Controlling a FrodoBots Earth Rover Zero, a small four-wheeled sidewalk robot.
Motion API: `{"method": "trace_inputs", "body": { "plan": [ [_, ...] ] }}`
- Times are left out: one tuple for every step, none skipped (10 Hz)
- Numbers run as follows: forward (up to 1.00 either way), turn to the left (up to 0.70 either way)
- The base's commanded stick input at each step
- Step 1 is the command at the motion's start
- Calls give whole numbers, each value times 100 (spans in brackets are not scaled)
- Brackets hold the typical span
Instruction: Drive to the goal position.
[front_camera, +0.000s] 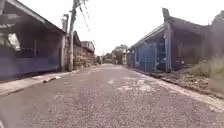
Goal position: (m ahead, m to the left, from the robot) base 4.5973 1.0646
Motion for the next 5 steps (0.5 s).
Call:
{"method": "trace_inputs", "body": {
  "plan": [
    [70,0],
    [70,0],
    [70,0],
    [70,0],
    [70,0]
  ]
}}
